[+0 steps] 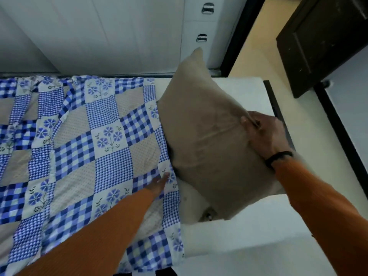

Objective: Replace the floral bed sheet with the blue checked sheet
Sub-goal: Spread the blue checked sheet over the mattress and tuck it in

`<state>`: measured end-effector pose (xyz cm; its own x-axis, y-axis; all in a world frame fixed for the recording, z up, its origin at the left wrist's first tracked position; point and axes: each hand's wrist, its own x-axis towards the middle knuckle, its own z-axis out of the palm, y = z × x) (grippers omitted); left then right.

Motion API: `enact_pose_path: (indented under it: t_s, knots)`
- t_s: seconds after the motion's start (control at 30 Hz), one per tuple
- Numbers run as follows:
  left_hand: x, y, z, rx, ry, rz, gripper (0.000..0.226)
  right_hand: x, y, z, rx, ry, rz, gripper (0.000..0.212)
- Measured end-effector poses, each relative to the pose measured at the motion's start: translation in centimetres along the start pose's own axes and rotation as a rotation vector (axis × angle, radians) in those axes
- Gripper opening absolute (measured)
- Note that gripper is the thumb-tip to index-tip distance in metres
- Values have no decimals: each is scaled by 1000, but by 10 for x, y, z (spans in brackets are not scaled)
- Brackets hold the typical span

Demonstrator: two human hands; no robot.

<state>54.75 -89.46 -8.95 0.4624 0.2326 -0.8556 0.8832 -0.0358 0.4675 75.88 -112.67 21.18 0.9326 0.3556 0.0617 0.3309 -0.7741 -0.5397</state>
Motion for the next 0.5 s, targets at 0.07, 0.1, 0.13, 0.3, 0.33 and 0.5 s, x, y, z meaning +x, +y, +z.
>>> enact_pose_path:
  t_s: [0.07,0.1,0.13,0.3,0.33,0.5]
  knots:
    - [-14,33,9,-46,-48,25,136,3,-22,-28,-16,11,-60,31]
    - [-38,60,12,-73,-63,25,138,4,-34,-41,-20,17,-89,31]
    - [-73,89,14,-85,-65,21,136,5,-45,-54,-23,25,-112,31]
    - [-180,182,30,-343,-324,31,90,13,-102,-105,54,64,-140,29]
    - [-189,192,29,-446,-331,27,99,14,-115,-110,88,83,-156,26]
    - [-212,209,-14,-829,-329,73,111,18,-196,-102,203,128,-178,20]
